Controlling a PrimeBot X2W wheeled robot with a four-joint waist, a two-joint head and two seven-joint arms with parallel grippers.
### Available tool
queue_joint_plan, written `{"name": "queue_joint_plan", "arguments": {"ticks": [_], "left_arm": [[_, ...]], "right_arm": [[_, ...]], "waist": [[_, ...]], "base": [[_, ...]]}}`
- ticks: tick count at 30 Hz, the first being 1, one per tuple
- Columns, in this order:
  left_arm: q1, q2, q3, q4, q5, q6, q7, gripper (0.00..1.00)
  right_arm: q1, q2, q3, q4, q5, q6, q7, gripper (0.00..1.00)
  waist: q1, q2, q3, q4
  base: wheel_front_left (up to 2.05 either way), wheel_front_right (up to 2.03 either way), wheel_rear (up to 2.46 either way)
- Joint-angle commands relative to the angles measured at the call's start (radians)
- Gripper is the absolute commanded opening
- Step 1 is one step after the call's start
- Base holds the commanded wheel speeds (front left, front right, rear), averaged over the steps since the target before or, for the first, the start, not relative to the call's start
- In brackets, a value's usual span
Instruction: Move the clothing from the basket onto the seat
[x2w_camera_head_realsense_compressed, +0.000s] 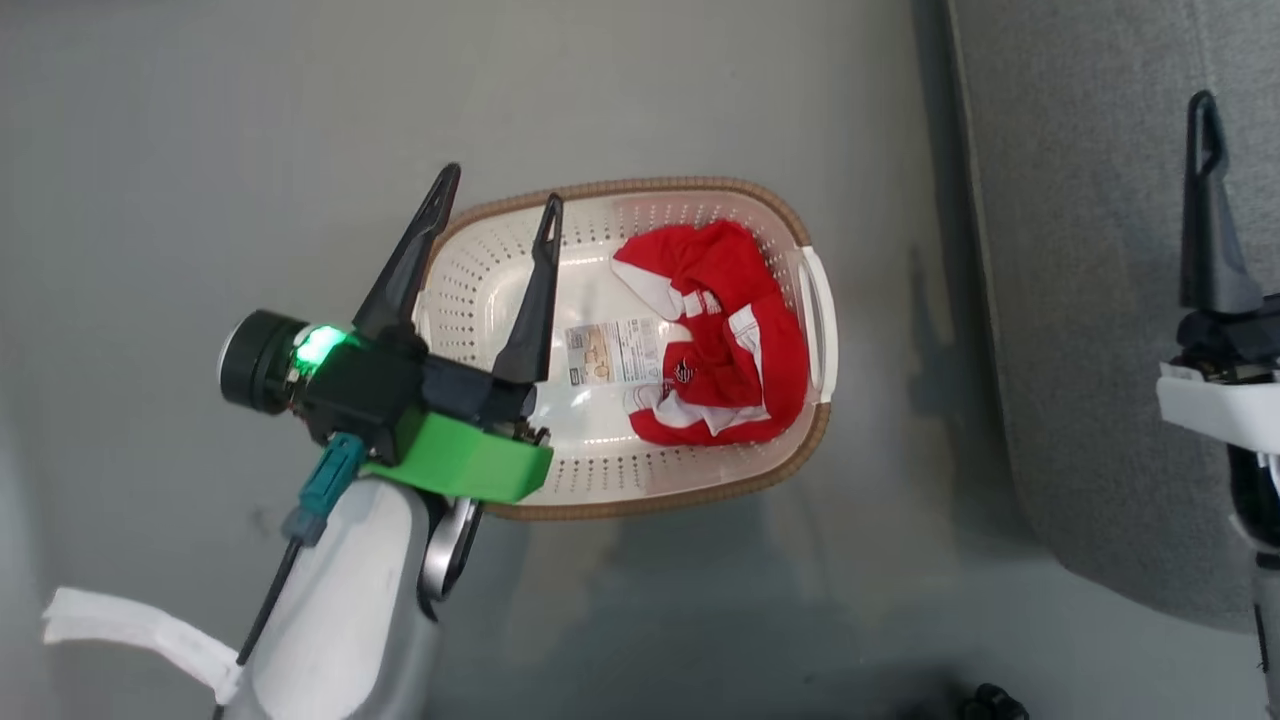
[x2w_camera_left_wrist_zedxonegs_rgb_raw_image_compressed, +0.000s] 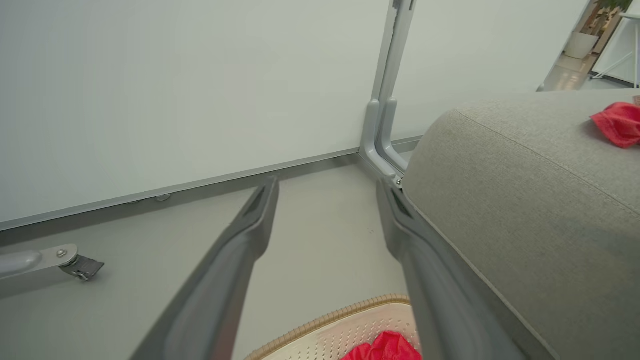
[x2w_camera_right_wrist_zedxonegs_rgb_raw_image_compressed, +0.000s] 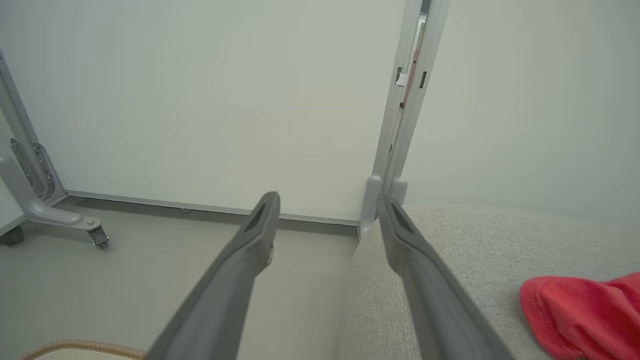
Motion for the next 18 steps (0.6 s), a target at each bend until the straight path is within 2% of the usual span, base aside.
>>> {"name": "queue_joint_plan", "arguments": {"ticks": [1,5,8,12,18], "left_arm": [[-0.054,0.003,-0.010,0.021,0.006,-0.012,0.000,1.00],[-0.166,0.003,-0.069,0.103,0.014,-0.035,0.000,1.00],[-0.251,0.007,-0.149,0.174,0.011,-0.043,0.000,1.00],[-0.377,0.031,-0.332,0.293,-0.034,-0.043,-0.001,1.00],[-0.571,0.028,-0.596,0.486,-0.152,-0.043,0.000,1.00]], "right_arm": [[-0.029,-0.013,-0.012,-0.014,0.003,-0.001,0.000,1.00],[-0.071,-0.033,-0.049,-0.056,0.022,-0.001,0.000,1.00],[-0.093,-0.047,-0.074,-0.090,0.027,-0.001,0.000,1.00],[-0.102,-0.055,-0.095,-0.133,0.031,-0.001,0.000,1.00],[-0.094,-0.073,-0.091,-0.191,0.017,-0.001,0.000,1.00]], "waist": [[0.0000,0.0000,0.180,0.008],[0.0000,0.0000,0.249,-0.001],[0.0000,0.0000,0.298,-0.008],[0.0000,0.0000,0.353,-0.017],[0.0000,0.0000,0.422,-0.027]], "base": [[0.00,0.00,0.00],[0.00,0.00,0.00],[0.00,0.00,0.00],[0.00,0.00,0.00],[0.00,0.00,0.00]]}}
